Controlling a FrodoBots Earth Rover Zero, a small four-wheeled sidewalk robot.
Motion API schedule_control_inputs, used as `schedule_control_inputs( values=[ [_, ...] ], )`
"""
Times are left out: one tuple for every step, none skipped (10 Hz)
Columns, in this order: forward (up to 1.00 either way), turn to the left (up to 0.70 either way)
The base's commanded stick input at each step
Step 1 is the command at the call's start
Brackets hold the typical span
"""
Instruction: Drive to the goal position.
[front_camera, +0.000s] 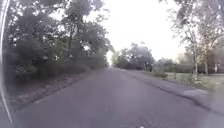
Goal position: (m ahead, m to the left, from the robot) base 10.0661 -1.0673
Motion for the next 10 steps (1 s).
schedule_control_inputs(
  values=[
    [0.70, 0.00],
    [0.70, 0.00],
    [0.70, 0.00],
    [0.70, 0.00],
    [0.70, 0.00],
    [0.70, 0.00],
    [0.70, 0.00],
    [0.70, 0.00],
    [0.70, 0.00],
    [0.70, 0.05]
  ],
)
